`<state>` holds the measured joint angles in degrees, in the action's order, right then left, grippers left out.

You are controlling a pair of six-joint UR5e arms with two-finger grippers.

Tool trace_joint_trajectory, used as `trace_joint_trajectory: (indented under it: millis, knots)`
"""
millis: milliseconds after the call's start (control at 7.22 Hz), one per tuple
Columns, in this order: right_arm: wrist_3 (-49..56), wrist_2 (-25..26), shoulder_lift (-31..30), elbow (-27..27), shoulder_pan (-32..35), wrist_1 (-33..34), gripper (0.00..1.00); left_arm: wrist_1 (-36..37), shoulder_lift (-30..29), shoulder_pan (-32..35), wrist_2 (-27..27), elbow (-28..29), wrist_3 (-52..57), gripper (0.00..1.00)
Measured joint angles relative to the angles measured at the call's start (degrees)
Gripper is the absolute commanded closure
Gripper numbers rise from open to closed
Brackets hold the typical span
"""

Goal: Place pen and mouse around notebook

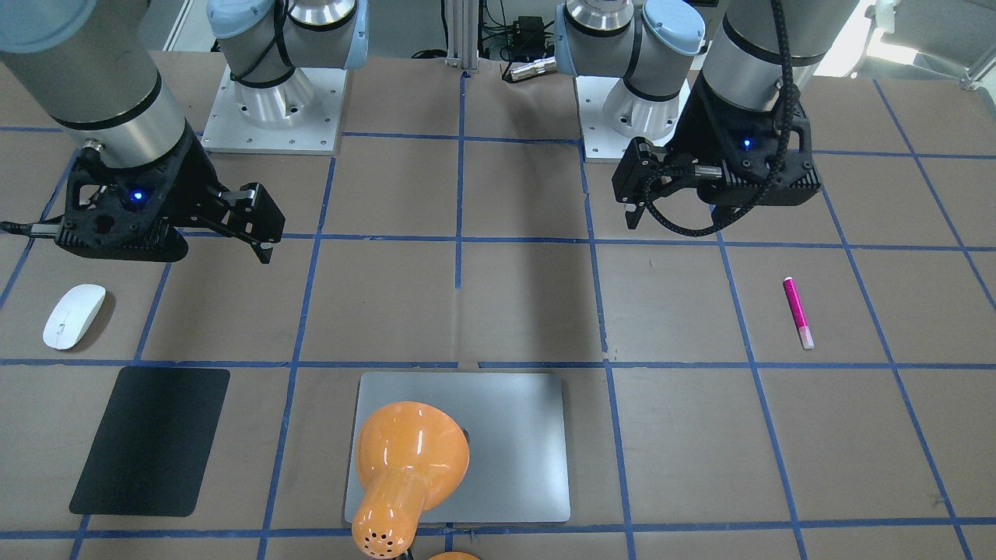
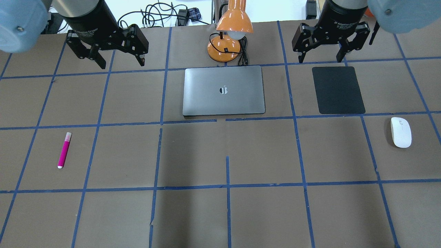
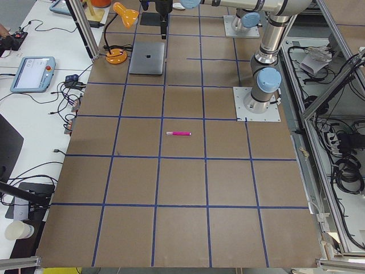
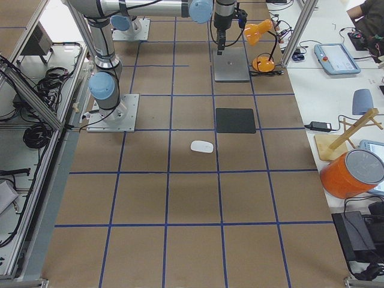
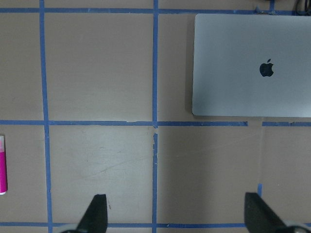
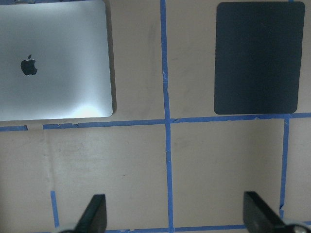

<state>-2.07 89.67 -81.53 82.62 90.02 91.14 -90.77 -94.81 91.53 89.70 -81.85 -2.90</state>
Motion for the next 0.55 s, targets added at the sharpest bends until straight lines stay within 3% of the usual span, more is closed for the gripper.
trace_joint_trajectory:
  millis: [554]
  knots:
    - [0.39,-0.1,-0.24,0.82,-0.06,0.43,0.0,-0.11,0.36,-0.01,0.16,-0.22,0.03,0.0]
